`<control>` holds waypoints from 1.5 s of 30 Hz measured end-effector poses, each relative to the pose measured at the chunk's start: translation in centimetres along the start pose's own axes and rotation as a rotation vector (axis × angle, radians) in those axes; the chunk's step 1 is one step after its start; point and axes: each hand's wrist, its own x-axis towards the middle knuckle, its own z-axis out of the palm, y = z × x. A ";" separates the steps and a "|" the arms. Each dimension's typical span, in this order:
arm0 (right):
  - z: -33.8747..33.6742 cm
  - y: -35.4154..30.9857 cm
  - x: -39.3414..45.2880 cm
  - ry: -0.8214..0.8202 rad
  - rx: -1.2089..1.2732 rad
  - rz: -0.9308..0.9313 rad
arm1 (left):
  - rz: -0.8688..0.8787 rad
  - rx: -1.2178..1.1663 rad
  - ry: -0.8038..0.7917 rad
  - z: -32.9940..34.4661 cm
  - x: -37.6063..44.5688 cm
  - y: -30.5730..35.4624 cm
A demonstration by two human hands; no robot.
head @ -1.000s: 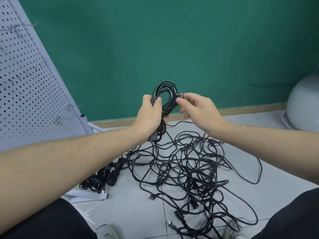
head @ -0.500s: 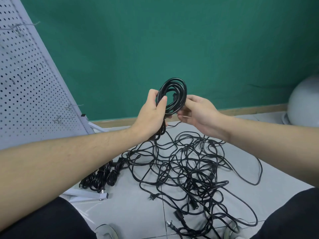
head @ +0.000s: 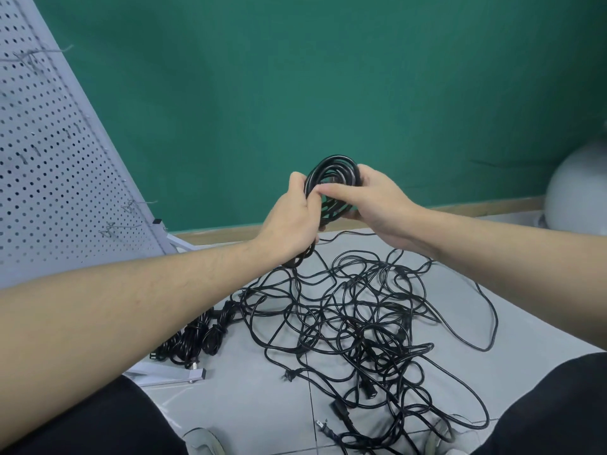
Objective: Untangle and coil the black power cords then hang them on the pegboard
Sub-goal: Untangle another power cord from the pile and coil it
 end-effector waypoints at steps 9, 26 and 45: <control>-1.5 -0.5 -0.2 -0.146 -0.059 0.137 | -0.129 -0.097 0.030 0.8 -1.1 0.4; -1.5 -0.1 -0.3 -0.062 0.346 0.091 | -0.352 -0.420 -0.188 1.0 -0.2 0.2; -1.3 1.2 -0.6 0.042 -0.248 -0.036 | 0.068 0.217 -0.249 2.0 -1.6 -3.4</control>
